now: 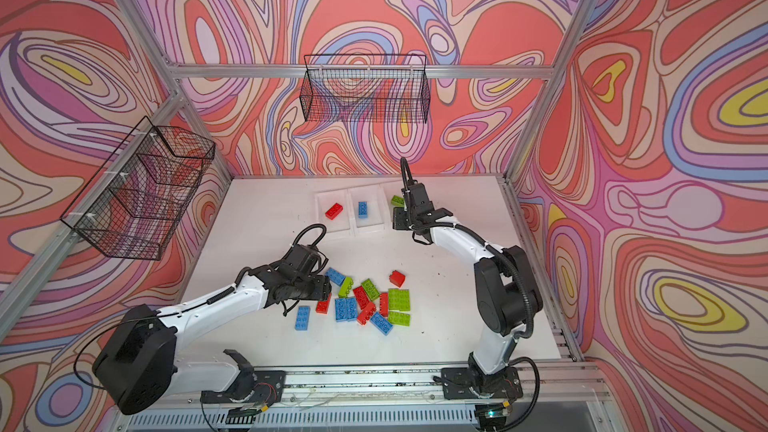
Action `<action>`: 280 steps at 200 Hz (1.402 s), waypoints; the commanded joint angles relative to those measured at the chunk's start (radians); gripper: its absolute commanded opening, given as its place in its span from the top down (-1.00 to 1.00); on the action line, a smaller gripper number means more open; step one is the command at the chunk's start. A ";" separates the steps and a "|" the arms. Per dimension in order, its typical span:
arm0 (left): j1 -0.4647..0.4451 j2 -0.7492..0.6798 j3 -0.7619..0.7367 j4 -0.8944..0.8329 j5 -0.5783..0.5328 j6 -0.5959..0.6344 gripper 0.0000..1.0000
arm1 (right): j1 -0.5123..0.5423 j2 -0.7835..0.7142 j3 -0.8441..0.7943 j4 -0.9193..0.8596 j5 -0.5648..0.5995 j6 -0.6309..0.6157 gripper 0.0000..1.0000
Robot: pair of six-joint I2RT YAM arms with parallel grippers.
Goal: Sort the legos into containers by color
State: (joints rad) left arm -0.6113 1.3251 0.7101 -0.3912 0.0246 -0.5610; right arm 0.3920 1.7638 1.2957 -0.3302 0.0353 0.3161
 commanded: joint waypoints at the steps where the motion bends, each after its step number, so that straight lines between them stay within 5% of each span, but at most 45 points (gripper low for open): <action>1: -0.013 0.010 -0.001 0.018 -0.015 -0.040 -0.37 | -0.003 0.025 0.021 -0.015 -0.008 -0.008 -0.24; 69: -0.028 0.091 -0.009 0.030 0.003 -0.025 -0.31 | -0.003 0.003 -0.015 -0.008 0.012 0.005 -0.25; 173: -0.034 0.146 0.022 0.013 -0.007 0.000 0.48 | -0.004 -0.026 -0.040 -0.014 0.021 0.016 -0.20; 247: 0.021 0.052 0.235 -0.078 -0.083 0.123 0.64 | 0.124 -0.107 -0.142 0.042 0.035 0.162 -0.18; 280: 0.105 0.167 0.388 0.029 -0.094 0.207 0.63 | 0.197 -0.130 -0.218 0.122 0.035 0.251 -0.20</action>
State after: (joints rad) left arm -0.5613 1.4105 0.9924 -0.4278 -0.0349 -0.4450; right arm 0.5526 1.6634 1.1316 -0.2775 0.0574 0.4683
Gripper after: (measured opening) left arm 0.323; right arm 0.597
